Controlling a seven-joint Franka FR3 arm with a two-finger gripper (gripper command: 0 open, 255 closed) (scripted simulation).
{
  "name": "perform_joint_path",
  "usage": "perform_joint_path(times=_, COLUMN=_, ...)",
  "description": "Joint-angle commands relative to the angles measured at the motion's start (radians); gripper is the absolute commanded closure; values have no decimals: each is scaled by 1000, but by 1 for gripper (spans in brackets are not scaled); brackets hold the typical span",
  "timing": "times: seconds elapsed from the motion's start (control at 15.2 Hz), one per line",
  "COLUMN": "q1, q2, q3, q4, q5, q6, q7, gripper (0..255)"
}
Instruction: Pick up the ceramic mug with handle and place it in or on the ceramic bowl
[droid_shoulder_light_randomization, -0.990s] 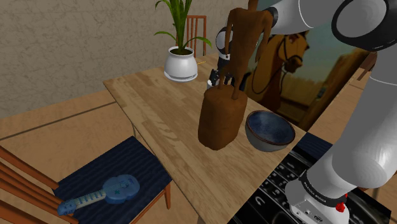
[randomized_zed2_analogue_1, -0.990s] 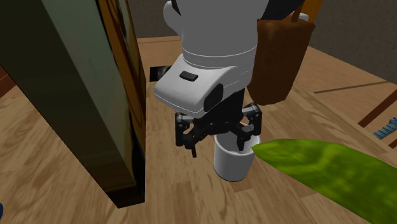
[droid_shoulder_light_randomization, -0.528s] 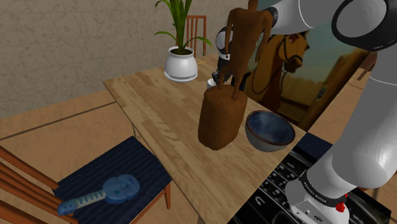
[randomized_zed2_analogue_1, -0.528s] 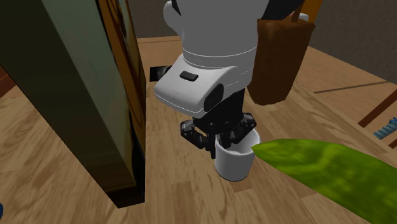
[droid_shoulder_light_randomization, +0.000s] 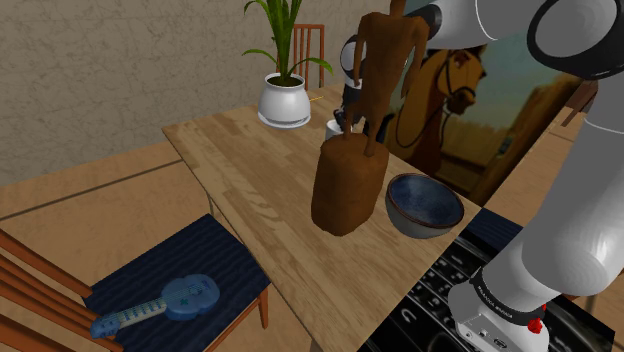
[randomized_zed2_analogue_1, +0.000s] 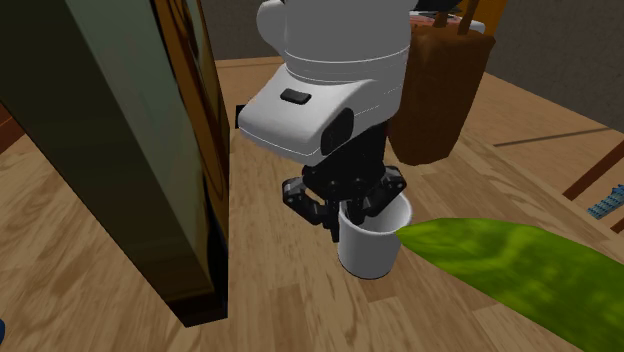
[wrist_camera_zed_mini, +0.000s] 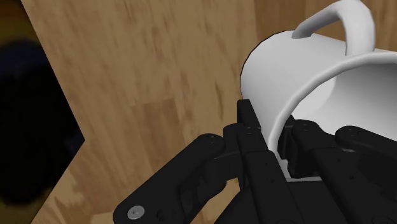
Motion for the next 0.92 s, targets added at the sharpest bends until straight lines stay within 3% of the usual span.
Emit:
perform_joint_path(times=0.0, q1=0, q2=-11, q3=-1, q4=11, q5=-3, q6=-23, q7=3, gripper=255)
perform_joint_path(times=0.86, q1=2, q2=-72, q3=-5, q4=110, q5=-20, q6=-180, q7=21, gripper=255)
